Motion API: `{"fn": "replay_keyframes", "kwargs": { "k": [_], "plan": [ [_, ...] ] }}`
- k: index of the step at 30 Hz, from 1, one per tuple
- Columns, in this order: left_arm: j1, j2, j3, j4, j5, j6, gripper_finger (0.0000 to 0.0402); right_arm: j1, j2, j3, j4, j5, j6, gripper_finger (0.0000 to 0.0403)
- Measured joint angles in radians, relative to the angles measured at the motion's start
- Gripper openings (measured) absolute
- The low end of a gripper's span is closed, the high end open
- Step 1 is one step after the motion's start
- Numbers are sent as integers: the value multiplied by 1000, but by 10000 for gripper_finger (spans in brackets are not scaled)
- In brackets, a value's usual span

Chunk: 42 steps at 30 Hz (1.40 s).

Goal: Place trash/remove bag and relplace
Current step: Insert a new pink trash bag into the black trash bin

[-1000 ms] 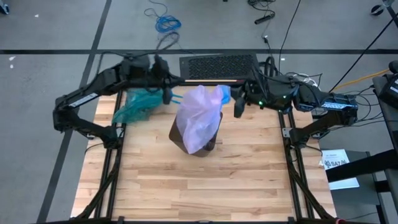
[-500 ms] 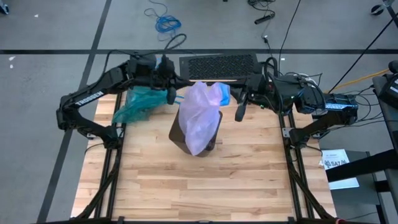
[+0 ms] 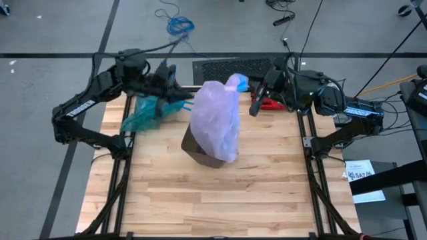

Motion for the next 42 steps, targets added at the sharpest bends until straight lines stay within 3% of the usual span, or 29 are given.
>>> {"fn": "replay_keyframes", "kwargs": {
  "k": [3,12,17,23,31,42],
  "plan": [
    [-15,-3,0,-54,103,42,0,-30,0,0,8,-3,-1,0],
    [-103,36,-1,-125,149,99,0,-77,19,0,21,-6,18,0],
    [-156,109,-12,-125,-2,108,0,-82,50,0,74,-5,26,0],
    [-187,187,-12,-150,-54,108,0,-81,72,0,143,-5,27,0],
    [-189,229,-13,-215,-261,153,0,-59,73,0,191,-3,27,0],
    [-186,196,-131,-114,-294,123,0,45,77,0,86,-3,217,0]
  ]
}}
